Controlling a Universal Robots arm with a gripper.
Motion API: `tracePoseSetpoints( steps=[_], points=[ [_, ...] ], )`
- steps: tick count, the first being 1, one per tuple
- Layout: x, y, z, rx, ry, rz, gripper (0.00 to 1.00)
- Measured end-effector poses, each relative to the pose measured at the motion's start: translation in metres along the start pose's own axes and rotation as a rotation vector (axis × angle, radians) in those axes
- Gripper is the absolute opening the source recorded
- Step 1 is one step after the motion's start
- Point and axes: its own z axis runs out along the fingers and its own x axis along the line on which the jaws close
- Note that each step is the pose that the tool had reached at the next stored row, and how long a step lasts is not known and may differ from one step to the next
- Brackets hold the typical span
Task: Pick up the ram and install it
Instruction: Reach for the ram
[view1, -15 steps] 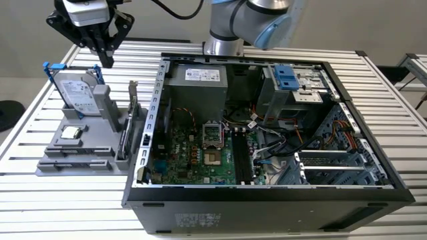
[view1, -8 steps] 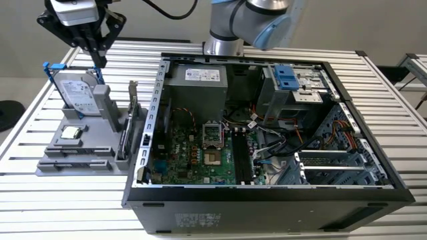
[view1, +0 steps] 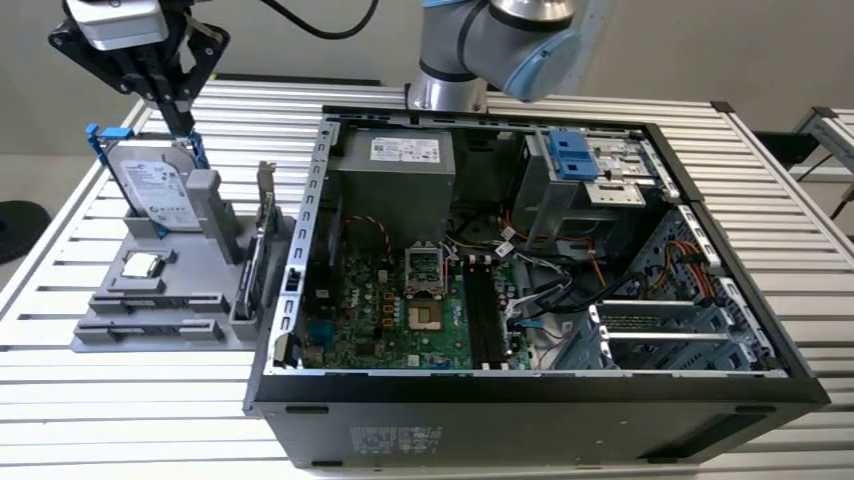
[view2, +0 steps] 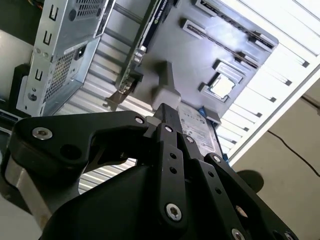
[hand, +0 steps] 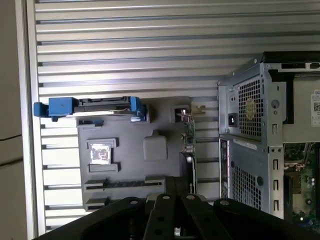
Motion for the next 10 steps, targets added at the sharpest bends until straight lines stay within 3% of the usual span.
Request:
tracePoseSetpoints(
  steps=[10],
  points=[
    [0.02, -0.0012, -0.0004, 0.0, 0.0001, -0.003, 0.0]
  ],
)
